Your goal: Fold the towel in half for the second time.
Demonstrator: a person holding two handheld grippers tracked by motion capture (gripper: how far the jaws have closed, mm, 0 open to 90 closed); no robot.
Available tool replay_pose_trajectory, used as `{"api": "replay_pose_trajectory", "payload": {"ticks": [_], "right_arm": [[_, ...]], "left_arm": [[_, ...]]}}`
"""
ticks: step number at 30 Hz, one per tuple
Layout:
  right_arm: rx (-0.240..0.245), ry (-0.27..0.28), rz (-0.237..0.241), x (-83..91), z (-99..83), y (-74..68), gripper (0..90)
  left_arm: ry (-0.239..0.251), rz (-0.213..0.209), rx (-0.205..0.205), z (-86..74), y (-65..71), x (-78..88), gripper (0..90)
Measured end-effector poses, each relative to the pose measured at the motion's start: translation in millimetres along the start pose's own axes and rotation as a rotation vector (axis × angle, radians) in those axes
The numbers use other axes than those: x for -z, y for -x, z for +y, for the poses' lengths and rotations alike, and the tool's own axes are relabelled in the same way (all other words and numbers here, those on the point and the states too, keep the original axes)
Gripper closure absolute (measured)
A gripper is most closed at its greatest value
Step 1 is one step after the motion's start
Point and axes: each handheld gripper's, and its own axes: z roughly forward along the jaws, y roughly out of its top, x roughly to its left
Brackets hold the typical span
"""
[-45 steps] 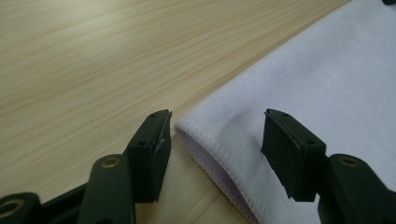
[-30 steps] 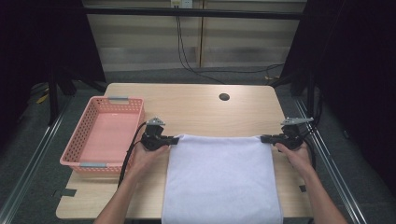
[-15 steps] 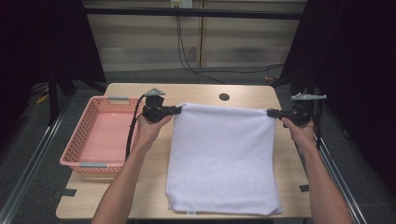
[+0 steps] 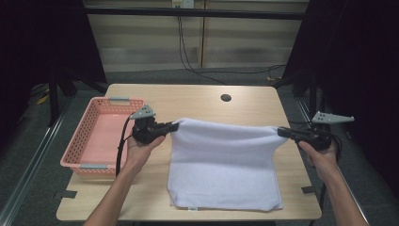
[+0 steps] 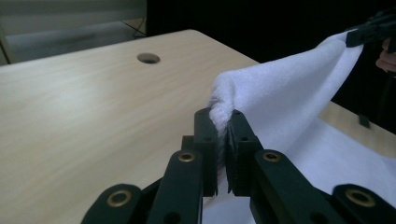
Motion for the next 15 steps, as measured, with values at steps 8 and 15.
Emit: {"api": "replay_pose_trajectory", "payload": {"ticks": [8, 15], "right_arm": [[0.028, -0.027, 0.045, 25.5, -37.7, -42.2, 86.6], [0.042, -0.133, 0.044, 31.8, -76.1, -69.9, 85.5]], "left_arm": [[-0.034, -0.044, -0.022, -42.8, 34.4, 35.8, 85.0], [-0.176, -0.100, -0.033, -84.7, 54.3, 45.1, 82.4]]}}
